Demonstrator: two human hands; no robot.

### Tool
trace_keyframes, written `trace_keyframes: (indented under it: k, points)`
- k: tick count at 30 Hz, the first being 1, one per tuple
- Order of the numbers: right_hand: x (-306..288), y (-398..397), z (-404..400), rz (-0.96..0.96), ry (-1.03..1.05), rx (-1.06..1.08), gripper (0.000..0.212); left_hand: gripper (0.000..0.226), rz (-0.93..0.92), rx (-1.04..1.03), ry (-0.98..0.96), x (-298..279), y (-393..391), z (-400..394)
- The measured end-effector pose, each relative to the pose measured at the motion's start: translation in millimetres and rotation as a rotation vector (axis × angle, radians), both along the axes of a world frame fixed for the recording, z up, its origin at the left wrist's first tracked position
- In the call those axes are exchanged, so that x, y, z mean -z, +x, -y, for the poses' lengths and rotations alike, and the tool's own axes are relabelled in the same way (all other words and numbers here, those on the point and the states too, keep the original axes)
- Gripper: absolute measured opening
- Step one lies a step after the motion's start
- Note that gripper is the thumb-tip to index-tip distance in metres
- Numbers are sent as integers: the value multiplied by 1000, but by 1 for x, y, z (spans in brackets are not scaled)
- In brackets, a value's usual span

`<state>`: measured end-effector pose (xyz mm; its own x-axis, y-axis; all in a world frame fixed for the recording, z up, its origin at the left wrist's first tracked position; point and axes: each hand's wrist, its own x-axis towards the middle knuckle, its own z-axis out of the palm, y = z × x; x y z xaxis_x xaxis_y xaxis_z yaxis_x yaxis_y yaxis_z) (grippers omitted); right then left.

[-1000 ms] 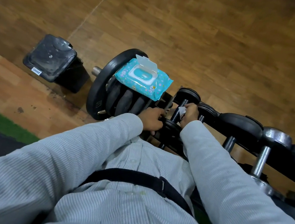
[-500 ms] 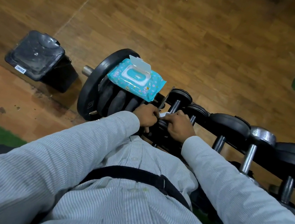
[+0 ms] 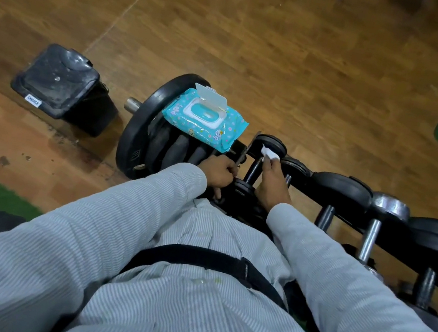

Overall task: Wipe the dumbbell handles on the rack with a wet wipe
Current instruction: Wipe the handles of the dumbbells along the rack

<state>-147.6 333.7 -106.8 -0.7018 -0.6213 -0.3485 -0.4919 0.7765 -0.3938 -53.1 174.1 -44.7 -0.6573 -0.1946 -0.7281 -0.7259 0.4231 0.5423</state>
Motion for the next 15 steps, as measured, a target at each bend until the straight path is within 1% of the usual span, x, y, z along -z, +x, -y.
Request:
trace_keyframes:
  k: [1, 2, 4, 5, 6, 7, 8, 9, 10, 11, 12, 13, 15]
  points:
    - [-1, 2, 2, 122, -92, 114, 91, 42, 5, -7, 3, -1, -1, 0]
    - [3, 1, 5, 237, -142, 240, 91, 43, 9, -10, 3, -2, -1, -1]
    - [2, -8, 19, 469, -231, 525, 85, 43, 21, 5, 4, -5, -1, -1]
    - [2, -15, 27, 597, -304, 707, 77, 43, 27, 16, 6, -6, -1, -1]
    - [6, -23, 33, 708, -388, 872, 62, 43, 33, 25, 9, -8, -1, -2]
    - [9, -29, 35, 790, -458, 986, 41, 42, 37, 33, 10, -9, 0, -2]
    - [13, -34, 36, 846, -499, 1049, 27, 42, 41, 39, 11, -10, 0, -2]
    - [17, -38, 35, 893, -510, 1061, 21, 42, 43, 43, 14, -9, 0, -1]
    - [16, -38, 33, 930, -500, 1063, 21, 42, 44, 44, 18, -9, 0, -1]
    - [18, -38, 32, 961, -484, 1051, 24, 42, 46, 43, 21, -8, -1, 0]
    - [33, -41, 28, 992, -439, 1044, 28, 42, 47, 45, 22, -7, -2, 1]
    - [28, -37, 27, 1009, -413, 1026, 29, 42, 47, 52, 21, -6, -2, 1]
    - [31, -29, 23, 1007, -303, 974, 20, 42, 46, 62, 15, -6, -3, 1]
